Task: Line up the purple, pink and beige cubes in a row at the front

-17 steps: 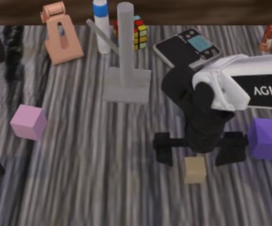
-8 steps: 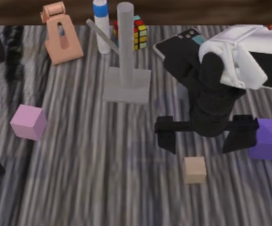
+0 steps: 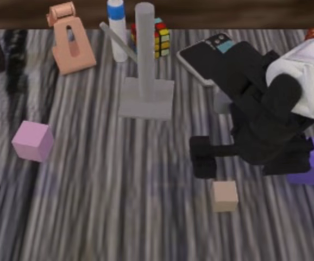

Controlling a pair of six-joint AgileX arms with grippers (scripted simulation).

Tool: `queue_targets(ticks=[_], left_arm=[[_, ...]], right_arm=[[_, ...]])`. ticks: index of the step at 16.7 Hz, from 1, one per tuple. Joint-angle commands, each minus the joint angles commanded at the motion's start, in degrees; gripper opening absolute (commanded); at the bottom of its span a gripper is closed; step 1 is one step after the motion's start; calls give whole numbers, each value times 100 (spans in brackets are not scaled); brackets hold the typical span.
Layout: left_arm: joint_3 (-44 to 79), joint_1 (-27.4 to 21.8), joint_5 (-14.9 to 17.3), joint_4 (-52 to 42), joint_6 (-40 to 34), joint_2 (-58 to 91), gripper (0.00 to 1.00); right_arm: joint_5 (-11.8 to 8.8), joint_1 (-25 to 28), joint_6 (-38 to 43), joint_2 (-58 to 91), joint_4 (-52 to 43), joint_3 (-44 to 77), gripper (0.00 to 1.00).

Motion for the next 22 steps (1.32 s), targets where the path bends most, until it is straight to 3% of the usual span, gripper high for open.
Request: queue_targets(ticks=[4,8,15,22], left_arm=[[1546,-65,-3,-1003,143,1958,100],[3281,-148,-22,-2229,340,4538,100],[6090,-300,-41,-4229,653,8413,100],[7910,-392,-3,-5343,819,10665,100]], right_arm=[[-55,-134,-594,-1968,932,-1427,100],[-114,-614,-1308,-4335,2062,-3138,100],[-125,-2144,-2474,-7763,3909,-5687,100],[-45,-3581,-3165,-9644,5070,-6890,100]])
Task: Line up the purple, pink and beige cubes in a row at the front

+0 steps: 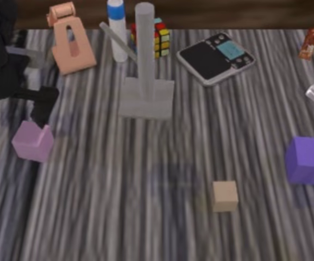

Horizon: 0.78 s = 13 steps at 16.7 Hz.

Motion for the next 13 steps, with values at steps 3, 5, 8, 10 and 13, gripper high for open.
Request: queue_targets(ticks=[3,5,8,10,13], left_arm=[[156,-8,4,-92,15,168,100],[156,-8,4,-92,15,168,100],[132,21,2,-65,16,169,100],[-2,7,5,146,29,264,100],[-344,4,7,823,31,558,100]], right_arm=[[11,-146,-55,-151,100,-79,100],[11,-146,-55,-151,100,-79,100],[11,-146,-55,-151,100,-79,100],[11,-146,-55,-151,100,-79,100],[11,-146,-55,-151,100,-79,100]])
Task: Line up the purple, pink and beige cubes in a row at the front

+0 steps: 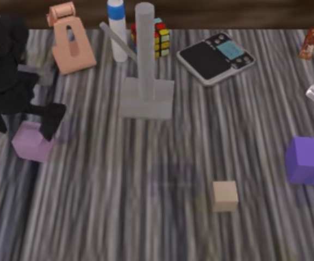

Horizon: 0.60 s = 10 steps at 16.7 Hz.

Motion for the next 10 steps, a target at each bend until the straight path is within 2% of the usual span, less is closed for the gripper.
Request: queue_targets(ticks=[4,8,10], left_arm=[[-407,-3,3,758,2,360,100],[-436,-4,4,806,3,395,100],[-436,-4,4,806,3,395,85]], right_arm=[[0,0,0,0,0,0,100],[0,0,0,0,0,0,100],[0,0,0,0,0,0,100]])
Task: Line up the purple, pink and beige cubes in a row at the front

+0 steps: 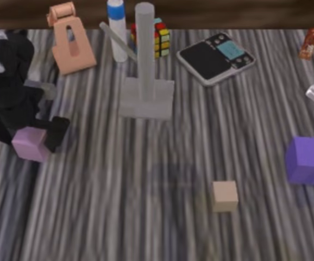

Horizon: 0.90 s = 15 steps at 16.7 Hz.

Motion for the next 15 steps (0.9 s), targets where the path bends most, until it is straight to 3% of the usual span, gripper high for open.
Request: queue_targets(ticks=[11,15], left_arm=[[0,0,0,0,0,0,2],[0,0,0,0,0,0,0]], right_arm=[[0,0,0,0,0,0,100],[0,0,0,0,0,0,100]])
